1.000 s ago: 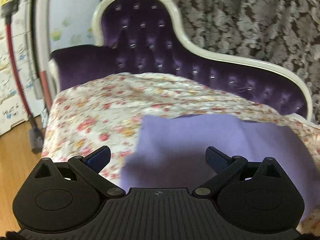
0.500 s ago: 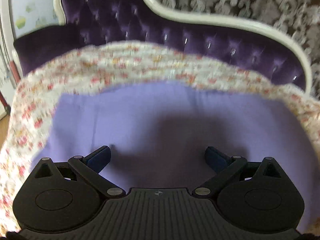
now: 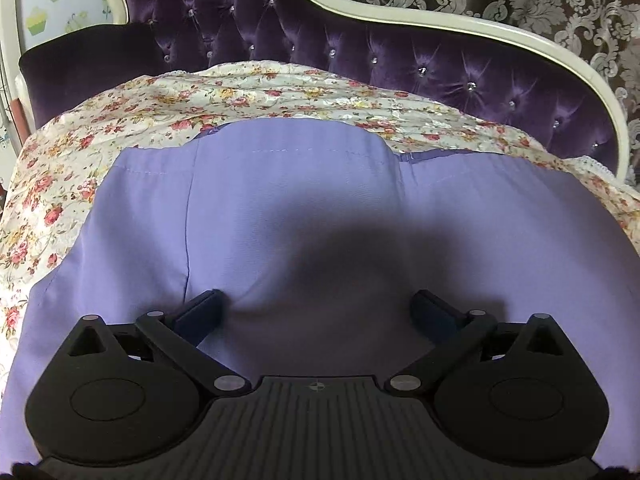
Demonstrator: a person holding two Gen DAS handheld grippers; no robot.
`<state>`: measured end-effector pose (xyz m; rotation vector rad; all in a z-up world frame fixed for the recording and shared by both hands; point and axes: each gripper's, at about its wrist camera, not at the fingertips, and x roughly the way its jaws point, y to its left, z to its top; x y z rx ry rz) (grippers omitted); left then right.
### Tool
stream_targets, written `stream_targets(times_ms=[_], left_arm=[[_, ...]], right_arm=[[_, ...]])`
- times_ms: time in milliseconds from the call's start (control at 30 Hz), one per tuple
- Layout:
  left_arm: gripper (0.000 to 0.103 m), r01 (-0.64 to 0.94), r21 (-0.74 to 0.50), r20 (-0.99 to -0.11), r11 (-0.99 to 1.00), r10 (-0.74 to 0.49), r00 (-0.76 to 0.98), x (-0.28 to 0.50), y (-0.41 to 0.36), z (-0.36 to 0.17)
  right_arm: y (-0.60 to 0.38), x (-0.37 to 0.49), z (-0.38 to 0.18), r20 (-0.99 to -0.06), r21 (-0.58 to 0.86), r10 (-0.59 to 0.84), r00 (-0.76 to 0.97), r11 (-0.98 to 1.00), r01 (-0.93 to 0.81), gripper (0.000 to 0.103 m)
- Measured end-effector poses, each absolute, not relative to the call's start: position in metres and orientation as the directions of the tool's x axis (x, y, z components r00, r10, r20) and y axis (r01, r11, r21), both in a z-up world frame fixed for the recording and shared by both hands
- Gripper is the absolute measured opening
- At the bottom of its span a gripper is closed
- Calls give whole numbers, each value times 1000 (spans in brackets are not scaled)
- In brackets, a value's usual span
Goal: Fold small clothes
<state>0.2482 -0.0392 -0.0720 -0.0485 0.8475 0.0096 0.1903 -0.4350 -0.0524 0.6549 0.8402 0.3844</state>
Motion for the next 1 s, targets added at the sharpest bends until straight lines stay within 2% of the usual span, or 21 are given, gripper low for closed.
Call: stream_targets(times_ms=[167,433,667,900,933,967,1000], left_arm=[[103,-29,-39,-753,999,-10,658,249,-41,-72],[103,-30,-36,-757,999,-7,654,251,-39,-73],[103,-30,-31,-758,999,-4,653,253,-38,-74],[103,-30,-32,-760,999,-5,650,253,-38,-73],[103,-29,-34,-760,999,-7,650,253,-38,-73],[103,-28,-34,-761,999,-8,649,254,-38,-73],[103,-24,-35,-762,999,-11,647,254,-37,-73]], right_arm=[[-441,209,-77,-468,783,670,576,616,-80,99],[-432,251,-89,-306,875,765,567,460,-148,103],[-427,270,-94,-242,915,797,553,377,-143,103],[-419,275,-91,-291,893,801,523,423,-151,103],[-418,275,-90,-302,882,800,519,441,-166,99],[-415,274,-88,-332,863,789,518,475,-171,81],[-413,274,-87,-378,837,767,519,523,-164,68]])
